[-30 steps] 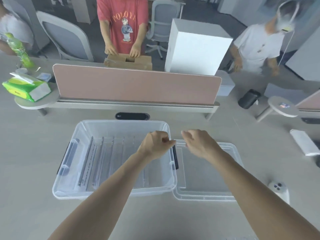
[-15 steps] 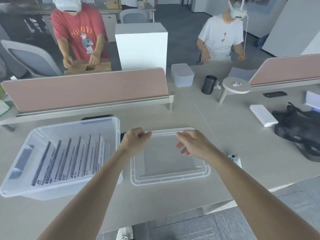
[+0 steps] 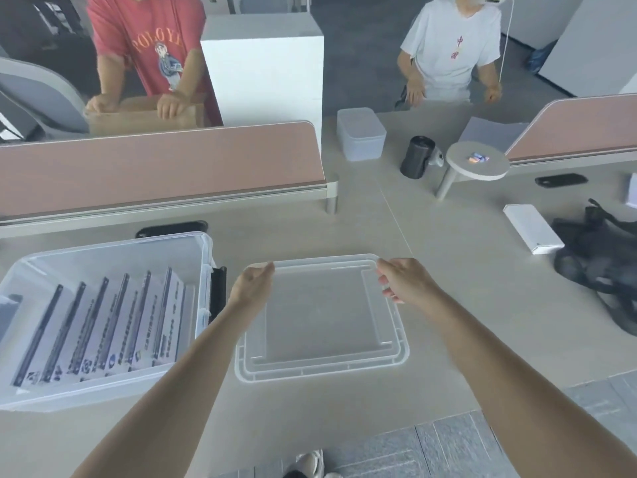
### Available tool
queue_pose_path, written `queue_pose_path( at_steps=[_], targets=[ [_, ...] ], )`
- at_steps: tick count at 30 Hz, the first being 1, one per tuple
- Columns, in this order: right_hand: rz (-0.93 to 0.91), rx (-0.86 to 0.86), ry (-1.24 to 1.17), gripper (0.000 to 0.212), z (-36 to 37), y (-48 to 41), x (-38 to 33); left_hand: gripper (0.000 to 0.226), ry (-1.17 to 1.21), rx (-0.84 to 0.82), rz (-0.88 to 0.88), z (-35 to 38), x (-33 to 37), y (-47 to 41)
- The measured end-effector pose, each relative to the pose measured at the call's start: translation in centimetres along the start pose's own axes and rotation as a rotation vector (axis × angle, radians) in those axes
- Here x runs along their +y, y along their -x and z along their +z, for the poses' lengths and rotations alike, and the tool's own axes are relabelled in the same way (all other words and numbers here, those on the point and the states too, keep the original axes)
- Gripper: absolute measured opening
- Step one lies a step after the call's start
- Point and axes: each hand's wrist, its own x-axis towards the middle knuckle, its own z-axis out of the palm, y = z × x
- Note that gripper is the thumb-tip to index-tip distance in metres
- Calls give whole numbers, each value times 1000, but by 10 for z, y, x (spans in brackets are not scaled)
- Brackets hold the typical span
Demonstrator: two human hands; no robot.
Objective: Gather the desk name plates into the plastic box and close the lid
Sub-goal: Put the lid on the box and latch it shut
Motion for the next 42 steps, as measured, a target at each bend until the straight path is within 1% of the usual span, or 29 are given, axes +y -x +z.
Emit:
queue_pose_path(
  at_steps=[2,4,6,8,10,13,16,17,19,22,24,28,30,32,34,36,40,42],
  targets=[
    [59,7,-26,37,-1,-22,1,35,-5,4,-3,9,-4,-24],
    [115,9,-34,30,-2,-42,3,43,31,-7,-34,19,-6,-51],
    [172,8,11,28,-2,-62,5,53,51,-4,-99,27,-10,-75],
    [221,18,62,28,-2,-82,10,51,-20,16,-137,31,-14,-92],
    [247,24,115,26,-1,-101,14,57,-48,64,-179,32,-22,-105],
    [270,23,163,23,2,-129,24,55,-110,89,-254,34,-38,-118],
    [276,-2,200,25,5,-152,35,70,-216,93,-286,40,-52,-130],
    [272,-2,210,26,7,-158,38,72,-247,108,-298,41,-54,-133],
    [266,-20,271,30,10,-172,45,67,-298,144,-342,44,-61,-141],
    [273,-70,319,31,18,-195,57,53,-251,188,-452,49,-63,-143],
    [292,-92,290,37,22,-208,65,53,-246,216,-482,54,-63,-145],
    [358,-59,174,42,27,-226,71,59,-261,275,-508,62,-56,-147],
    [415,-50,140,57,27,-228,67,61,-260,305,-547,68,-49,-145],
    [462,-22,157,75,26,-229,64,71,-253,323,-577,74,-37,-143],
    [463,-1,202,80,19,-227,55,79,-221,353,-569,79,-20,-139],
    [443,1,205,77,9,-229,45,81,-192,399,-547,78,-1,-136],
    [398,11,134,70,-13,-230,22,81,-169,427,-479,65,29,-127],
    [341,29,103,70,-26,-225,9,77,-118,450,-446,57,44,-118]
  ],
)
